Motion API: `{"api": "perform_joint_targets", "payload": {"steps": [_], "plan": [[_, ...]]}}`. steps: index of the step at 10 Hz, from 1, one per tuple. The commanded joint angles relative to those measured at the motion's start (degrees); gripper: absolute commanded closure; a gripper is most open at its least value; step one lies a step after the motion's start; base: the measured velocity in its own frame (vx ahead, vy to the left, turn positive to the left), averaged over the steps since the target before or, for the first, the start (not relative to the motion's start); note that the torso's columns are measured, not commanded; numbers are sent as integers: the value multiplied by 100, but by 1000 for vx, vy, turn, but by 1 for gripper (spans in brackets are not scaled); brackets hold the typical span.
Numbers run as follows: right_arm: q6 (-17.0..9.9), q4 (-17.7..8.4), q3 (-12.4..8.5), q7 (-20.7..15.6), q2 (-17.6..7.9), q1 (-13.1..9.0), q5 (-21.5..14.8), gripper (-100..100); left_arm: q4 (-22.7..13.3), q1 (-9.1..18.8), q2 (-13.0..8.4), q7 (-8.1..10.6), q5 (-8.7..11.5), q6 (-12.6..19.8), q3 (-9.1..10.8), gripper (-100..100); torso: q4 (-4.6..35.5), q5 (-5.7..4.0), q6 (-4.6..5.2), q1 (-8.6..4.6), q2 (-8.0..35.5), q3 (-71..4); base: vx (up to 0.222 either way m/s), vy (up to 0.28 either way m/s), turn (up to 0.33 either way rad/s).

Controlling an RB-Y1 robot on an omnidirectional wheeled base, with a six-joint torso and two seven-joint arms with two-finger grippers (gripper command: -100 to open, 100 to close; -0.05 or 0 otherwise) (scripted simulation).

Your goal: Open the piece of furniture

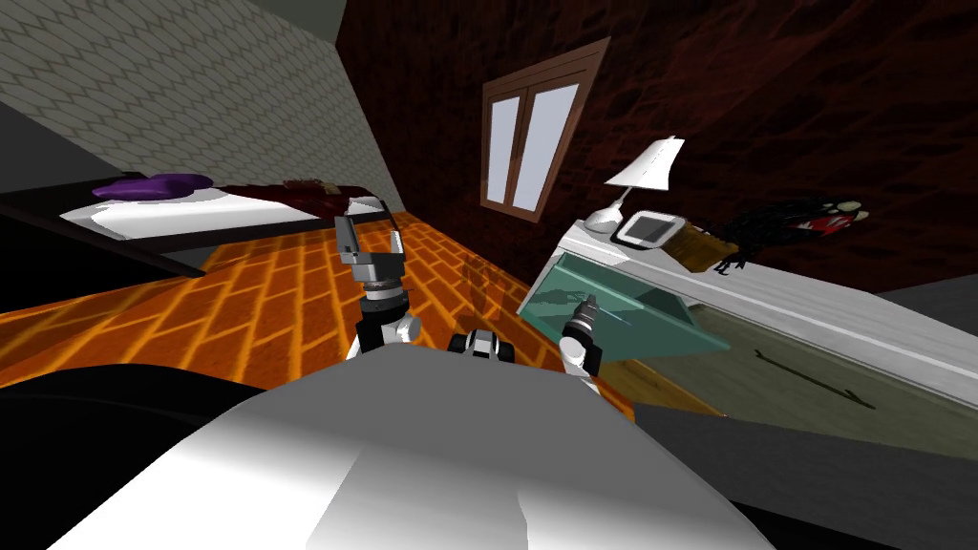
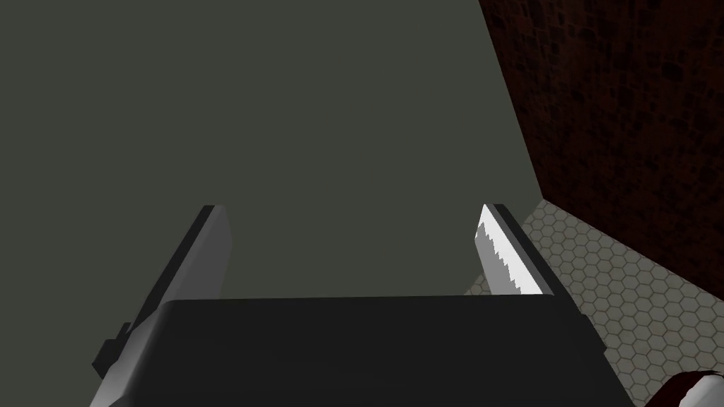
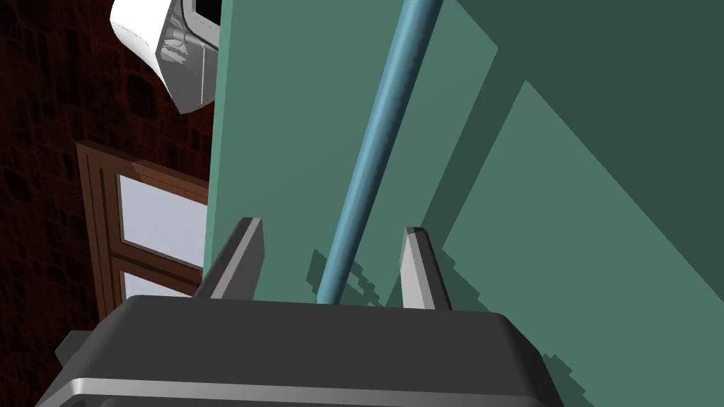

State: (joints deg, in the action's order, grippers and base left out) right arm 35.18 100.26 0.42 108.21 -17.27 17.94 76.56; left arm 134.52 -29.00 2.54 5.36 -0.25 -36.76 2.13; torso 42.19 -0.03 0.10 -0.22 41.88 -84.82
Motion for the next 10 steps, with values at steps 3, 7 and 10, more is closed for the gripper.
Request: {"api": "perform_joint_targets", "payload": {"steps": [3, 7, 10], "plan": [[-604, 395, -359, -390, -159, 45, 538, -100, 0, 0, 0, 0, 0, 0, 0, 0, 10, 7, -12, 31, 36, 23, 45, 62, -96], [-1183, 771, -709, -761, -316, 76, 1074, -100, 0, 1, 0, 0, 0, 0, -1, 0, 11, 3, -11, 22, 47, 30, 32, 69, -113], [-1242, 782, -734, -764, -337, 96, 1107, 0, 0, 1, 0, 0, 0, 0, 0, 0, 16, 9, -17, 22, 44, 26, 14, 39, -53]]}}
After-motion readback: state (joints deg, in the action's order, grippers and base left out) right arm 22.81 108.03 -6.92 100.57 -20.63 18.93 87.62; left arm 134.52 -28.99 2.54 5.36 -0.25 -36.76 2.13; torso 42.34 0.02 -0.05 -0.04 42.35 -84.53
